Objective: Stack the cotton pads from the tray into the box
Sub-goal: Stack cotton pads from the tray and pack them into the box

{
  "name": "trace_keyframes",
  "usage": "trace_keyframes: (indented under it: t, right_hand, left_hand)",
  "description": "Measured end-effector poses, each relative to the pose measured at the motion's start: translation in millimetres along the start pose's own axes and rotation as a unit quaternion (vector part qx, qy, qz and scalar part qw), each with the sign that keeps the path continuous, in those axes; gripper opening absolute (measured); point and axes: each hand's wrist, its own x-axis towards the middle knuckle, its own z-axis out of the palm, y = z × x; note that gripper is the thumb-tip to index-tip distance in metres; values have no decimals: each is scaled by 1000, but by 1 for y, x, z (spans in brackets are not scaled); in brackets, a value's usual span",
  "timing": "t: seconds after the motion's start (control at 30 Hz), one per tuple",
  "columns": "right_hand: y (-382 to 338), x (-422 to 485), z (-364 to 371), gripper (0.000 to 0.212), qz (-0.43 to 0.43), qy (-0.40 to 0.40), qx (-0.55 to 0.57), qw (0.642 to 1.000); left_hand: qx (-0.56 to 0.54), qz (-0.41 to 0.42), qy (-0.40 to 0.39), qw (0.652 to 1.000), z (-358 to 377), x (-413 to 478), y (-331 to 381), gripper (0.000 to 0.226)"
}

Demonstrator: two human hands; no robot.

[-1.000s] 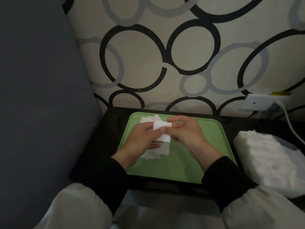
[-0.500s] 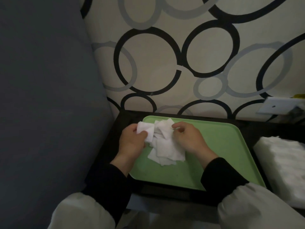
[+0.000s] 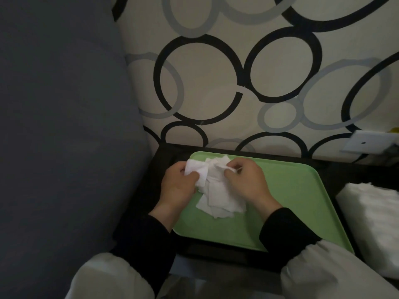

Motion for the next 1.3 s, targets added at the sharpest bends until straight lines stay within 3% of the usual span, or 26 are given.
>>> trace_keyframes:
  t: [0.27, 0.43, 0.67, 0.8, 1.03, 1.3]
  right_hand:
    - [-8, -8, -39, 17, 96, 9, 303, 948]
    - [-10, -17, -50, 27, 110, -93, 434, 889]
    - [-7, -24, -59, 38, 101, -204, 500, 836]
    - [-3, -27, -62, 40, 93, -212, 485, 843]
    - [2, -28, -68, 26, 96, -153, 419, 890]
    - [5, -27, -68, 24, 87, -84, 339, 933]
  left_hand:
    - [0, -2, -3, 1000, -2, -2, 0, 18]
    - [-9, -17, -60, 998, 3, -8, 1, 17]
    - [-50, -37, -122, 991, 12, -14, 6, 13]
    - [-88, -40, -154, 983, 20, -17, 10, 17]
    - [-84, -37, -205, 974, 33, -27, 20, 20]
    - [-141, -85, -202, 966, 40, -30, 25, 21]
